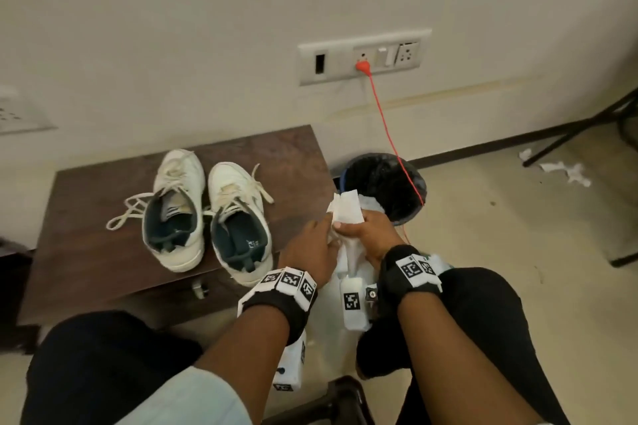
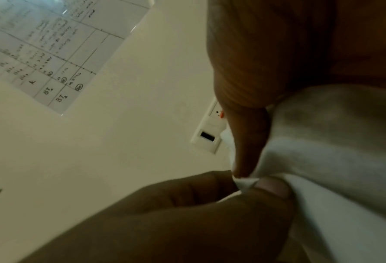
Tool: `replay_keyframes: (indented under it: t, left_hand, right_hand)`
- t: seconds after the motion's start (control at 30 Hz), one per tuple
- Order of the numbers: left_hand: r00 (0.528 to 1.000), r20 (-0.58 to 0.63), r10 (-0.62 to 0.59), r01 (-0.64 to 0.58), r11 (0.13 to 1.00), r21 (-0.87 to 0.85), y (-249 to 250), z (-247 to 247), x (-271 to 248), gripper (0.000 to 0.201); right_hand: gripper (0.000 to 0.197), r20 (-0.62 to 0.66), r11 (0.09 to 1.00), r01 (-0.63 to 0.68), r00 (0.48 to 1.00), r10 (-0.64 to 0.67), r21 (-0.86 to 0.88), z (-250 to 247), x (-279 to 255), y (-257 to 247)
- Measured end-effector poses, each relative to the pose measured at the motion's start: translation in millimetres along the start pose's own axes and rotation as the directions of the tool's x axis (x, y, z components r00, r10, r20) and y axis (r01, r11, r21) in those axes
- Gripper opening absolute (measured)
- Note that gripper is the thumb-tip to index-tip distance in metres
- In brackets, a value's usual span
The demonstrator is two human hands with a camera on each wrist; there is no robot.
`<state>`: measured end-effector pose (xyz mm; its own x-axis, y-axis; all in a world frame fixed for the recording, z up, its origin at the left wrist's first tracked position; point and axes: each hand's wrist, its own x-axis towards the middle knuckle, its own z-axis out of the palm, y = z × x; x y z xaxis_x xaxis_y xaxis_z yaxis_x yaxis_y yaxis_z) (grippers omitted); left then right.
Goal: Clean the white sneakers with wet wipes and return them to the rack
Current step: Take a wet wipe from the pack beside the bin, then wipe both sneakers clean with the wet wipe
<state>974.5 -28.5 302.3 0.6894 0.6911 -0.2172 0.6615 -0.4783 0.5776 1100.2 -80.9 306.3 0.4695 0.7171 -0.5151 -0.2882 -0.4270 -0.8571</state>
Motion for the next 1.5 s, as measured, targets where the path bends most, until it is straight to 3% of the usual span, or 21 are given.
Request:
replay_keyframes:
  t: [0.13, 0.23, 0.37, 0.43, 0.53, 0.63, 0.7, 0.8, 0.97, 1.17, 1.4, 1.5]
  left_hand:
    - [0.985, -0.159, -0.061, 0.075, 0.994, 0.082, -22, -29, -25, 0.032]
    - [0.949, -0.293, -0.117, 0.171, 0.971, 0.166, -41, -48, -38, 0.029]
    - [0.914, -0.362, -0.184, 0.258, 0.951, 0.168, -66, -59, -46, 0.03]
    - [0.922, -0.323, -0.214, 0.277, 0.947, 0.162, -74, -57, -46, 0.034]
    - [0.95, -0.166, -0.263, 0.289, 0.945, 0.155, -83, -48, -40, 0.038]
    - [0.962, -0.05, -0.269, 0.274, 0.946, 0.176, -85, -43, -37, 0.028]
    - [0.965, -0.055, -0.257, 0.262, 0.959, 0.112, -87, -46, -37, 0.023]
    - [0.944, -0.114, -0.309, 0.291, 0.945, -0.149, -95, -52, -42, 0.028]
    - [0.901, -0.08, -0.426, 0.307, 0.756, -0.578, -124, -59, -57, 0.029]
    - [0.894, -0.055, -0.446, 0.266, 0.625, -0.734, -138, -60, -68, 0.027]
    - [0.908, 0.006, -0.418, 0.273, 0.582, -0.766, -144, -61, -69, 0.026]
    - [0.907, 0.006, -0.421, 0.26, 0.548, -0.795, -149, -59, -70, 0.025]
  right_hand:
    - [0.023, -0.028, 0.993, 0.008, 1.0, -0.011, -0.12, 35, -5, -3]
    - [0.041, -0.076, 0.989, 0.027, 0.996, -0.038, -0.148, 58, -3, -6]
    - [0.056, -0.129, 0.969, 0.082, 0.985, -0.114, -0.233, 81, 9, -5]
    - [0.059, -0.144, 0.955, 0.115, 0.977, -0.158, -0.274, 87, 16, -4]
    - [0.063, -0.17, 0.945, 0.135, 0.967, -0.191, -0.297, 91, 28, 0]
    - [0.063, -0.167, 0.923, 0.142, 0.963, -0.213, -0.357, 95, 34, -2]
    - [0.058, -0.172, 0.912, 0.137, 0.961, -0.218, -0.387, 99, 34, -7]
    - [0.05, -0.182, 0.908, 0.109, 0.963, -0.197, -0.404, 107, 33, -13]
    - [0.043, -0.152, 0.889, 0.13, 0.965, -0.216, -0.439, 119, 24, -27]
    - [0.038, -0.096, 0.891, 0.11, 0.981, -0.169, -0.44, 136, 17, -27]
    - [0.016, 0.042, 0.816, 0.206, 0.975, -0.219, -0.54, 159, 13, -14]
    - [0.02, 0.046, 0.826, 0.186, 0.98, -0.191, -0.533, 160, 8, -11]
